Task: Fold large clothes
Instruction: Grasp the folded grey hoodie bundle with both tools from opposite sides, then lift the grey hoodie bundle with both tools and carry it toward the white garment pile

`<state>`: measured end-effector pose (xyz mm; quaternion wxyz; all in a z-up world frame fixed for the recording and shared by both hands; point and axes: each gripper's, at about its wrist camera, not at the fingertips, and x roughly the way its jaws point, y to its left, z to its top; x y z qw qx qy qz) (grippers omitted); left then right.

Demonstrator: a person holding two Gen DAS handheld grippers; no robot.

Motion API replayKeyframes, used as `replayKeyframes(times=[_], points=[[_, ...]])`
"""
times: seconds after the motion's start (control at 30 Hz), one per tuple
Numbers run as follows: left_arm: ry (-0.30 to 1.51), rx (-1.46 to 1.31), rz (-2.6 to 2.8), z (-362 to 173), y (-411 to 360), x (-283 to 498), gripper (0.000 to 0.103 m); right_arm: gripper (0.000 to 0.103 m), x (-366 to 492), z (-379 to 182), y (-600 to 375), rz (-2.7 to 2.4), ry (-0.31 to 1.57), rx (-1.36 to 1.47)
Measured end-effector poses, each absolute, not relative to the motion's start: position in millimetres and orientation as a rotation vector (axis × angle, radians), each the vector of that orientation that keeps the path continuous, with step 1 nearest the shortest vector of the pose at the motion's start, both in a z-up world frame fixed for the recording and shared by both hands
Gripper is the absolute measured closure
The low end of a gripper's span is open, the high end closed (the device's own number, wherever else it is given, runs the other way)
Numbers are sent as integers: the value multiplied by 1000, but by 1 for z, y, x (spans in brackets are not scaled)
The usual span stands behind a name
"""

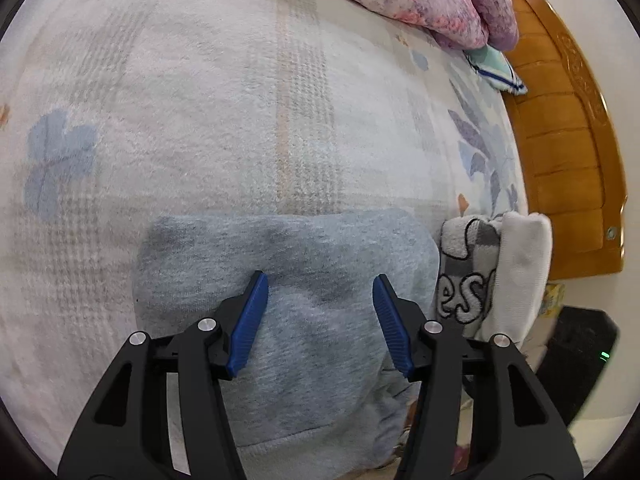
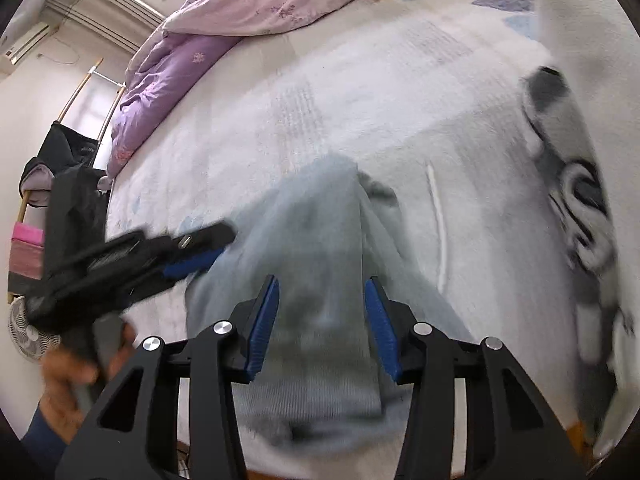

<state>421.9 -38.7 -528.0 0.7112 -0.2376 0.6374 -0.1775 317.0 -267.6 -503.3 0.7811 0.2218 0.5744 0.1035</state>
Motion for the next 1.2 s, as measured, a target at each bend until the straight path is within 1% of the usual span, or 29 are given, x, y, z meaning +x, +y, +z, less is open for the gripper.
replayKeyframes(times=[0.07,0.1,0.17,0.2,0.23,0.27,0.3,0.37,0.43,0.53,0.6,0.63,0.73,0.8,0.83,0.87,1.0,1.13,1.2], points=[[1410,-569,-386,-527,-32,422,47,59,328,-528,-261,143,1318,303],[1400,-603,-380,-523,-27,422,47,56,328,-539,-261,143,1344,278],[1375,-629,-339,-512,-14,419,47,49,330,-560,-272,180,1397,375],[1341,-647,-293,-503,0,413,44,45,333,-565,-277,194,1416,393],[1317,-662,-266,-499,10,407,31,37,336,-568,-281,207,1433,395],[1302,-669,-233,-497,21,399,26,32,340,-573,-286,236,1453,398],[1309,-665,-211,-499,31,391,25,32,342,-577,-290,276,1463,409],[1367,-655,-207,-511,42,378,25,28,346,-582,-296,324,1481,411],[1424,-695,-227,-525,45,365,25,28,349,-583,-299,381,1494,406],[1450,-705,-287,-536,37,353,25,28,356,-580,-299,432,1508,399],[1507,-660,-279,-556,25,349,25,28,358,-574,-303,460,1509,403],[1515,-681,-272,-564,22,349,23,28,358,-570,-304,473,1510,412],[1514,-735,-263,-578,21,354,14,26,361,-562,-300,555,1495,446],[1510,-700,-272,-578,17,358,14,26,364,-567,-295,593,1511,435],[1513,-689,-280,-578,15,360,14,24,366,-574,-294,600,1521,429],[1518,-691,-287,-579,15,361,14,18,369,-579,-294,601,1529,434],[1525,-706,-314,-583,12,366,14,11,377,-602,-303,640,1557,561],[1523,-716,-327,-587,6,371,13,11,377,-602,-299,755,1594,634],[1521,-736,-330,-591,5,370,13,11,378,-602,-296,754,1594,613]])
